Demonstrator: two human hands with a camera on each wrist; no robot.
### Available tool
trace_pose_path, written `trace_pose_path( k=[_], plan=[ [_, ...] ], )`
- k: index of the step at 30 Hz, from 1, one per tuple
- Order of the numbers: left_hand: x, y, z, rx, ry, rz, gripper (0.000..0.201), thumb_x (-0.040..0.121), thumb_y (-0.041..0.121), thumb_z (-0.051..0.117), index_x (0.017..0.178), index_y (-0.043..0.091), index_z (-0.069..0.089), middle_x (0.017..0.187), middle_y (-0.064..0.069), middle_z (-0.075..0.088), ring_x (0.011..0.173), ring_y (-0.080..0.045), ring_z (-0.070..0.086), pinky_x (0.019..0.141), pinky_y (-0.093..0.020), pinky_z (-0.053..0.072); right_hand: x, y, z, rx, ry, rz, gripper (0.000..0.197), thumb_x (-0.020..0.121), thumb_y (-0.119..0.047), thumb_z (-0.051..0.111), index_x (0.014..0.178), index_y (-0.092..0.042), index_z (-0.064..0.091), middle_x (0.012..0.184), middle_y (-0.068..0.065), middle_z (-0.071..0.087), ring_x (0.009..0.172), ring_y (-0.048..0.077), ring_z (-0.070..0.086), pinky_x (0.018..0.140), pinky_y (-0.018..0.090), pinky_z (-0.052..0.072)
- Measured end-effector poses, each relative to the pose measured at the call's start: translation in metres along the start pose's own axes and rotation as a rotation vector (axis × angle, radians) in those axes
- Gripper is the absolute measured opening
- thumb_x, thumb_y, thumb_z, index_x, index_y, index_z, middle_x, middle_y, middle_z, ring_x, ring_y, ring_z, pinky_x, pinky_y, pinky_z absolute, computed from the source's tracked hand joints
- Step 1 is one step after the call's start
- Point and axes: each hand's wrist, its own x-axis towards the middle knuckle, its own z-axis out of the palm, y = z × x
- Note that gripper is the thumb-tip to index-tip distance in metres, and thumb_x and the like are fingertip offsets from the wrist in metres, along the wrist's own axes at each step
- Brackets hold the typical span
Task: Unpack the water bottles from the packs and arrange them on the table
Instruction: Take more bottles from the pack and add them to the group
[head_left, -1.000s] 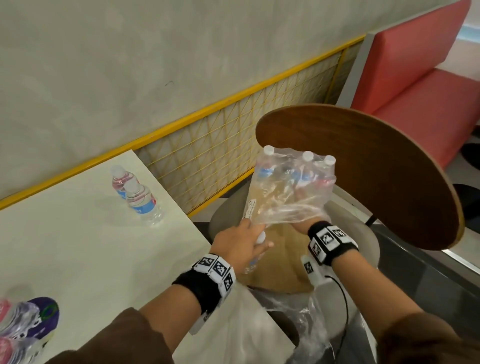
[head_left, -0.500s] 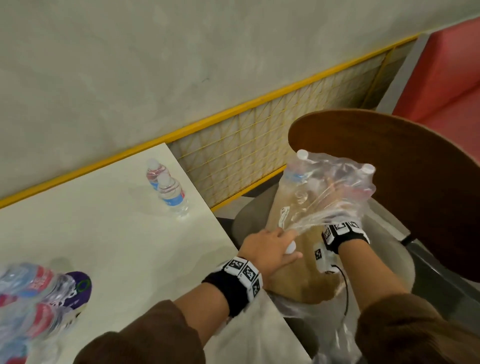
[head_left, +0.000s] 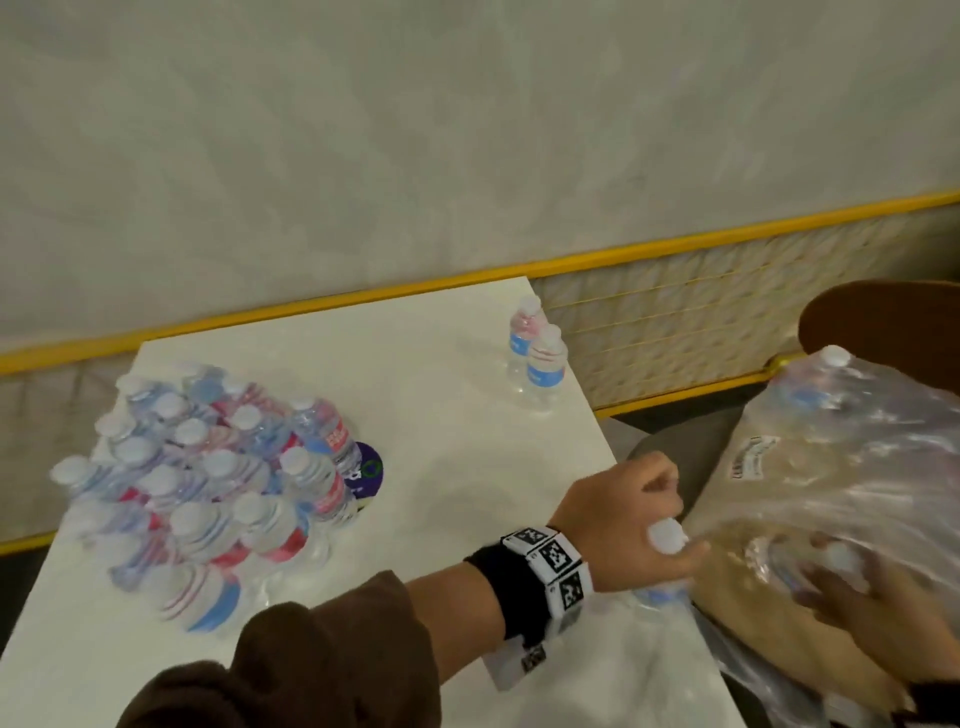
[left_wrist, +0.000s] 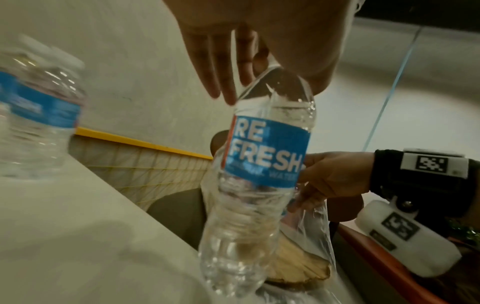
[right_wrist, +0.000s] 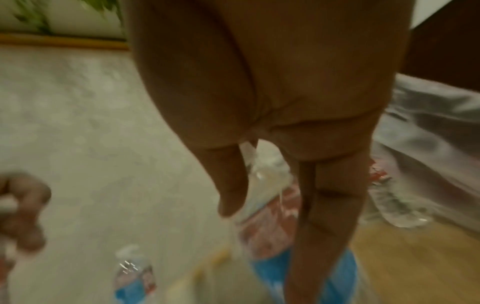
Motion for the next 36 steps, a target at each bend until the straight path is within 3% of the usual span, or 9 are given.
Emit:
trace_pose_path(
  k=[2,5,9,15,20,24,29,33,36],
  plan=[
    [-0.026,-0.009,-0.021,0.013,-0.041,-0.074,0.040,0.084,0.052,0.054,0.070,0.015,0.057,0.085,0.005,0.052,0.062,-0.014,0.047,0.056,-0.021,0.033,-0.022,-0.019,0.006,-0.031,-0.071,-0.047,0.022,0.087,-0.009,0.063,0.102,-0.022,0.053,0.107,0.016,0.063,0.066,0.031,0.071,0.054,0.031,0.054],
    [-0.075,-0.040,-0.052,0.048,-0.113,-0.154,0.034,0.079,0.050,0.055,0.074,0.016,0.056,0.081,0.002,0.053,0.064,-0.021,0.054,0.057,-0.024,0.040,-0.070,-0.066,0.031,-0.065,-0.214,-0.130,0.026,0.069,-0.038,0.077,0.086,-0.031,0.059,0.086,0.002,0.069,0.061,0.020,0.070,0.048,0.024,0.054],
    [-0.142,-0.084,-0.094,0.094,-0.198,-0.259,0.043,0.077,0.054,0.043,0.078,0.013,0.054,0.086,0.000,0.051,0.067,-0.027,0.056,0.059,-0.031,0.046,-0.116,-0.112,0.101,-0.034,-0.529,-0.123,0.015,0.086,-0.006,0.064,0.092,-0.017,0.055,0.091,0.015,0.061,0.065,0.028,0.066,0.058,0.030,0.049],
    [-0.206,-0.120,-0.144,0.212,-0.195,-0.344,0.038,0.084,0.048,0.049,0.083,0.010,0.054,0.092,-0.003,0.052,0.074,-0.026,0.058,0.058,-0.029,0.038,-0.155,-0.145,0.218,-0.237,-0.771,-0.250,0.018,0.088,-0.014,0.058,0.089,-0.030,0.050,0.095,0.006,0.062,0.064,0.017,0.066,0.061,0.026,0.049],
    [-0.232,-0.127,-0.182,0.431,-0.259,-0.399,0.037,0.089,0.046,0.050,0.104,0.013,0.055,0.117,-0.001,0.047,0.110,-0.020,0.046,0.079,-0.032,0.045,-0.186,-0.169,0.287,-0.266,-0.772,-0.361,0.021,0.089,-0.015,0.054,0.095,-0.034,0.046,0.097,0.010,0.061,0.065,0.015,0.061,0.061,0.023,0.046],
    [-0.241,-0.135,-0.211,0.422,-0.281,-0.369,0.043,0.084,0.055,0.053,0.107,0.018,0.055,0.119,0.001,0.044,0.111,-0.019,0.041,0.079,-0.031,0.047,-0.191,-0.172,0.309,-0.241,-0.720,-0.367,0.028,0.091,-0.016,0.054,0.103,-0.038,0.042,0.097,0.004,0.058,0.070,0.017,0.060,0.056,0.011,0.044],
    [-0.238,-0.154,-0.243,0.300,-0.071,-0.262,0.045,0.082,0.056,0.049,0.103,0.018,0.062,0.115,0.000,0.052,0.107,-0.021,0.047,0.083,-0.033,0.046,-0.181,-0.150,0.310,-0.278,-0.648,-0.217,0.082,0.074,-0.038,0.075,0.137,-0.044,0.023,0.125,-0.003,0.046,0.101,0.016,0.053,0.080,0.027,0.047],
    [-0.207,-0.181,-0.249,0.440,-0.389,-0.323,0.065,0.082,0.058,0.052,0.138,0.028,0.040,0.150,-0.005,0.027,0.139,-0.028,0.020,0.107,-0.047,0.034,-0.188,-0.135,0.331,-0.120,-0.714,-0.047,0.096,0.069,-0.034,0.081,0.139,-0.050,0.017,0.134,-0.014,0.041,0.118,0.018,0.048,0.079,0.037,0.057],
    [-0.177,-0.196,-0.242,0.448,-0.510,-0.326,0.077,0.083,0.059,0.054,0.147,0.033,0.021,0.157,-0.008,0.012,0.144,-0.033,0.010,0.114,-0.049,0.023,-0.188,-0.128,0.349,0.038,-0.686,0.013,0.100,0.064,-0.030,0.084,0.139,-0.050,0.020,0.136,-0.011,0.044,0.118,0.019,0.051,0.078,0.042,0.058]
  ],
)
